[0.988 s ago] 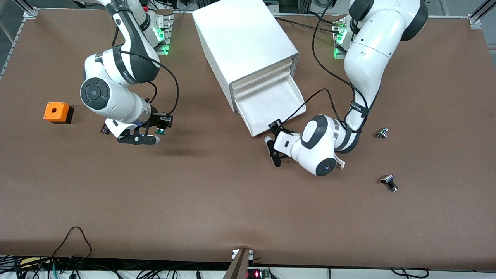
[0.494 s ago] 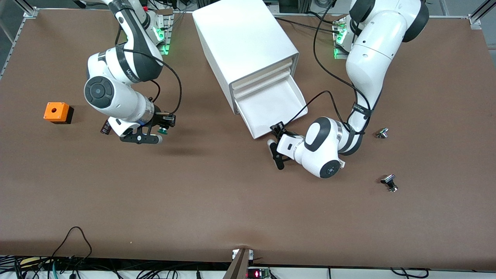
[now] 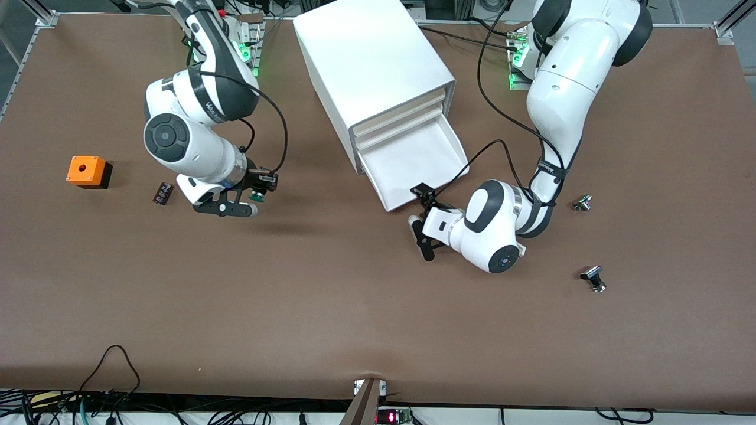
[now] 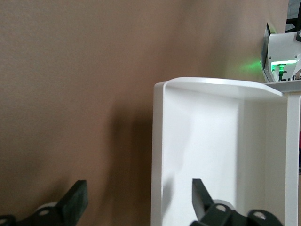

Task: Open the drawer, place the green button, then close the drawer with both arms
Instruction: 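Carry the green button over the open drawer with the right gripper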

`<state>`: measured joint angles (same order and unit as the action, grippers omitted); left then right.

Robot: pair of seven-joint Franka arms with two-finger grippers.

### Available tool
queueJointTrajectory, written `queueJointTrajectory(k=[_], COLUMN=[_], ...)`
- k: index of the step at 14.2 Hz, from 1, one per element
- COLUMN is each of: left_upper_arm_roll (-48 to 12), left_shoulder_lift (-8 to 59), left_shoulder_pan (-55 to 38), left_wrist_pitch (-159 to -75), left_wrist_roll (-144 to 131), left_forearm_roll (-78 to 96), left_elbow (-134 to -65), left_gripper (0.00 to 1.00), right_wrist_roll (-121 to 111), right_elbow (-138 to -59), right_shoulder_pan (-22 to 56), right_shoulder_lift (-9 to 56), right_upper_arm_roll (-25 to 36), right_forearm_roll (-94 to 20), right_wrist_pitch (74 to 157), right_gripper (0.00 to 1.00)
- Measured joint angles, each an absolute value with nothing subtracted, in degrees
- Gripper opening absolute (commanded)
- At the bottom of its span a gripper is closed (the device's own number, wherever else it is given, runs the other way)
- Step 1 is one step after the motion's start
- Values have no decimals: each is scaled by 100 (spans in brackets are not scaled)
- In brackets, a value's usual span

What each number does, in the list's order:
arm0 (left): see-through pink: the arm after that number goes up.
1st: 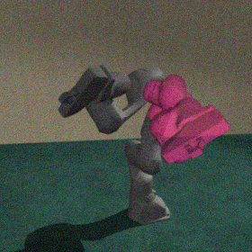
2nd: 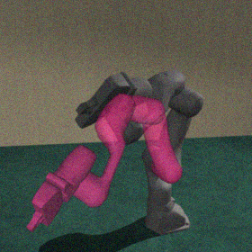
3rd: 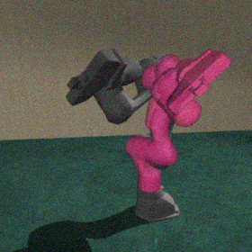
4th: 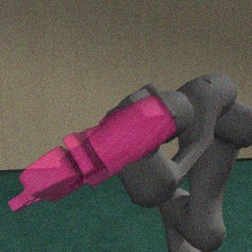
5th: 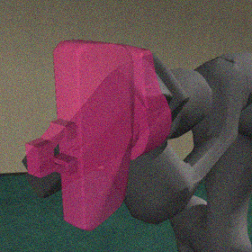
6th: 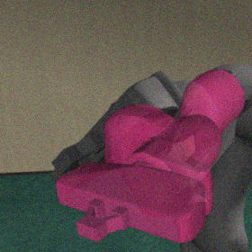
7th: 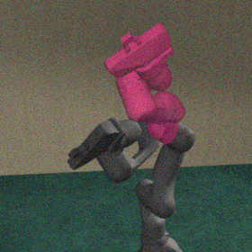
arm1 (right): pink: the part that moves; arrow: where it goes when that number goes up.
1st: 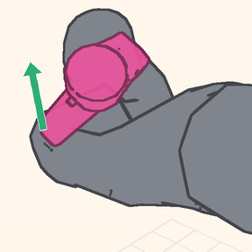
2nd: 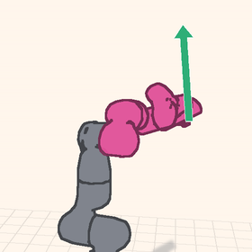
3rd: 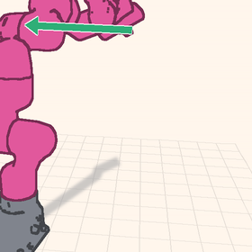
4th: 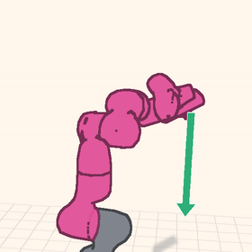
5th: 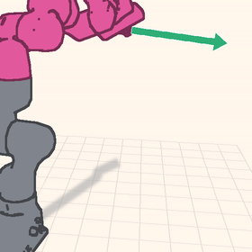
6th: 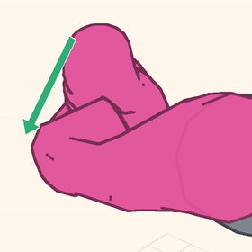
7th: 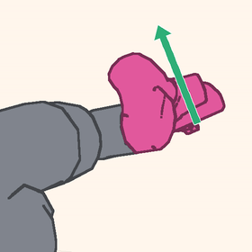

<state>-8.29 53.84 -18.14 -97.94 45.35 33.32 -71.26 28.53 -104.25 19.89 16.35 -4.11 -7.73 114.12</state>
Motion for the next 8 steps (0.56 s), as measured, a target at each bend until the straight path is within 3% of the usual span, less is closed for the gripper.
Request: queueJointTrajectory(k=[8], left_upper_arm_roll=[-817], left_shoulder_lift=[5276], left_shoulder_pan=[-1358], left_wrist_pitch=[-9006], left_wrist_roll=[4036], left_forearm_roll=[3331], left_elbow=[-6428], left_gripper=[100], right_wrist_roll=[4682], right_elbow=[-9742], right_shoulder_pan=[2257], right_shoulder_lift=[2138], right_upper_arm_roll=[-1184], right_forearm_roll=[-772], right_wrist_pitch=[11413], right_gripper=[22])
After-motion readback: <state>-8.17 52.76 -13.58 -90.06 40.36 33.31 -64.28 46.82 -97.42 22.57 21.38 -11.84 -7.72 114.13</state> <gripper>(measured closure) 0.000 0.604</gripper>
